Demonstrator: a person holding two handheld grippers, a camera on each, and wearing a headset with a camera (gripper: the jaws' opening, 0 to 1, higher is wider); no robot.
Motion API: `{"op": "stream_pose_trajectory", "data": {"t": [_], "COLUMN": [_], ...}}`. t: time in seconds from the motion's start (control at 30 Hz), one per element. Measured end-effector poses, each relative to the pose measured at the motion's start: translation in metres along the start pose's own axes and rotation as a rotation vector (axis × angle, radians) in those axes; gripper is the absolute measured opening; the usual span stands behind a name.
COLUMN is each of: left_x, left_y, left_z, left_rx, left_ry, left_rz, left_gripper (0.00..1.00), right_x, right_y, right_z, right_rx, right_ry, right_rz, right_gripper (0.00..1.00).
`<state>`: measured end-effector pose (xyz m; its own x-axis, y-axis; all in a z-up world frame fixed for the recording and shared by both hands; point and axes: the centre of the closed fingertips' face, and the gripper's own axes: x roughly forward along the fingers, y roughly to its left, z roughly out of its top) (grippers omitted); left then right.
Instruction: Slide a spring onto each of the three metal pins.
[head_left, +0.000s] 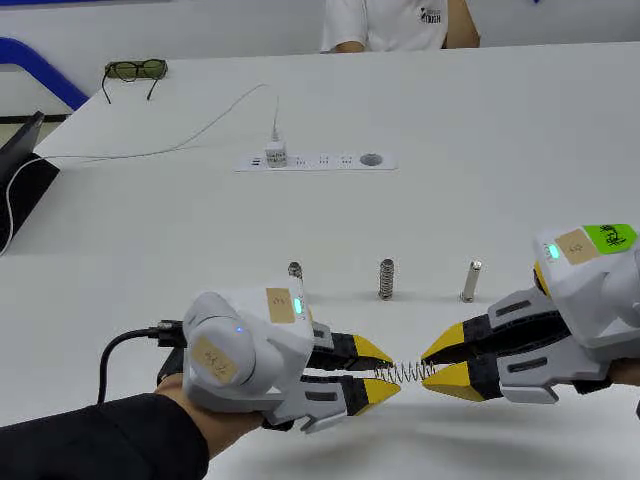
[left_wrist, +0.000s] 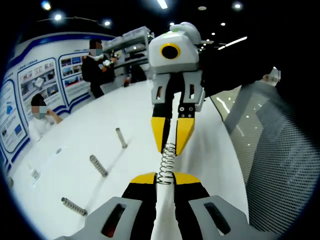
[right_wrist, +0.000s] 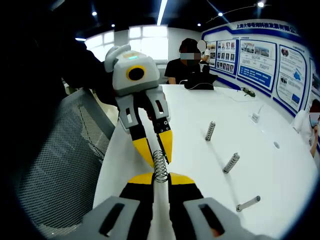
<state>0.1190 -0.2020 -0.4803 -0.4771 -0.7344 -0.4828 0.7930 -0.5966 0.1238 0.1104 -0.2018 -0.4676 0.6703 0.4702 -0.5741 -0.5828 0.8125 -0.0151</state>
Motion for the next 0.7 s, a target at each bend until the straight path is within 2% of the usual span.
{"op": "stream_pose_trajectory", "data": {"t": [0.33,0.53,0.7], "left_x": [0.000,0.000,0.000], "left_y": [0.000,0.000,0.000], "left_z": [0.001,0.004,0.008], "left_rx": [-0.001,-0.003,-0.004], "left_ry": [0.000,-0.011,-0.024], "left_rz": [0.006,0.007,0.006], "left_gripper": [0.11,0.11,0.11], "right_x": [-0.002,0.001,0.004], "right_y": [0.003,0.007,0.008], "right_z": [0.024,0.042,0.049], "right_rx": [-0.029,-0.065,-0.082], "right_ry": [-0.048,-0.076,-0.087], "right_rz": [-0.002,0.002,0.003], "right_gripper": [0.12,0.12,0.12]}}
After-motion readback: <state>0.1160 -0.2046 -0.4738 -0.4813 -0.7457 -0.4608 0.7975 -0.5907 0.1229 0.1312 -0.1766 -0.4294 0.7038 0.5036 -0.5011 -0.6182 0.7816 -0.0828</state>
